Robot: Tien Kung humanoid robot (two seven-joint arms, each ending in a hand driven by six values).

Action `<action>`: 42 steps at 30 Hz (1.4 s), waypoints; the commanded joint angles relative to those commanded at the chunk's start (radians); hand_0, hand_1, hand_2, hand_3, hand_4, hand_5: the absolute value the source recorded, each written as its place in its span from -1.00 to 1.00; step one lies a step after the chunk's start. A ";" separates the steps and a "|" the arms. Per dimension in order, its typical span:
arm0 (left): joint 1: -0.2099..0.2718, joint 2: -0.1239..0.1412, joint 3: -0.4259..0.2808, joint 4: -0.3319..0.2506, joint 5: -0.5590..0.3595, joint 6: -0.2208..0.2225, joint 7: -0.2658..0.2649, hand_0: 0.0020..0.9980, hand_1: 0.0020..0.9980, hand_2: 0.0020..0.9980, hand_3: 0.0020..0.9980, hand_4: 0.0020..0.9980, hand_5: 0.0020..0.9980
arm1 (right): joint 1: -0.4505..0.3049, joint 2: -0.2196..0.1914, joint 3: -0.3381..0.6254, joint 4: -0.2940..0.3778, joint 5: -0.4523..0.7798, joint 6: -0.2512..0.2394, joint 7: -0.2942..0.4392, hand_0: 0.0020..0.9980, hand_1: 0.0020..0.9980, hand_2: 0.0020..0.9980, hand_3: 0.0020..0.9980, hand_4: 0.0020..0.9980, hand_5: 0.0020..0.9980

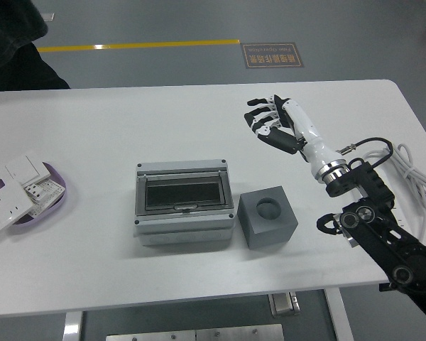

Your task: Pick up the cylinder from the cube,place it in the box,flap close box

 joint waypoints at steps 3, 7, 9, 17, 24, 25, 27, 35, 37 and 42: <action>0.003 -0.002 0.003 0.000 -0.005 0.000 0.001 0.27 0.33 0.18 0.30 0.44 -0.43 | -0.070 0.032 0.074 -0.033 0.097 0.007 0.096 -0.25 -0.02 0.19 0.33 0.34 -0.09; 0.011 -0.002 -0.005 0.000 0.003 0.001 0.008 0.27 0.33 0.18 0.30 0.44 -0.43 | -0.137 0.077 0.141 -0.037 0.185 0.011 0.200 0.07 0.16 0.23 0.33 0.33 -0.11; 0.015 0.000 -0.012 0.000 0.010 0.001 0.012 0.27 0.33 0.18 0.30 0.44 -0.43 | -0.147 0.084 0.148 -0.039 0.200 0.013 0.238 0.07 0.16 0.23 0.33 0.33 -0.11; 0.017 0.009 -0.025 0.000 0.024 0.002 0.020 0.27 0.33 0.18 0.30 0.44 -0.43 | -0.163 0.088 0.155 -0.049 0.213 0.021 0.283 0.19 0.22 0.24 0.34 0.33 -0.13; 0.016 0.018 -0.027 0.000 0.033 0.000 0.021 0.27 0.33 0.18 0.30 0.44 -0.43 | -0.173 0.082 0.147 -0.049 0.235 0.024 0.295 0.26 0.21 0.24 0.34 0.33 -0.14; 0.016 0.019 -0.028 0.000 0.036 -0.001 0.022 0.27 0.33 0.18 0.30 0.44 -0.43 | -0.175 0.079 0.140 -0.049 0.235 0.024 0.294 0.26 0.21 0.24 0.34 0.33 -0.14; 0.014 0.022 -0.030 0.000 0.039 -0.001 0.022 0.27 0.33 0.18 0.30 0.44 -0.43 | -0.180 0.075 0.130 -0.047 0.231 0.026 0.292 0.26 0.21 0.24 0.34 0.33 -0.14; 0.012 0.018 -0.026 0.000 0.037 -0.003 0.017 0.27 0.33 0.18 0.30 0.44 -0.43 | -0.192 0.062 0.130 -0.029 0.224 0.025 0.291 0.26 0.19 0.24 0.33 0.33 -0.15; 0.011 0.016 -0.027 0.000 0.037 -0.003 0.016 0.27 0.33 0.18 0.30 0.44 -0.43 | -0.193 0.061 0.130 -0.026 0.220 0.025 0.288 0.27 0.20 0.24 0.32 0.34 -0.15; 0.012 0.014 -0.030 0.000 0.038 -0.002 0.018 0.27 0.33 0.18 0.30 0.45 -0.43 | -0.195 0.067 0.143 -0.016 0.198 0.025 0.279 0.27 0.21 0.24 0.32 0.37 -0.13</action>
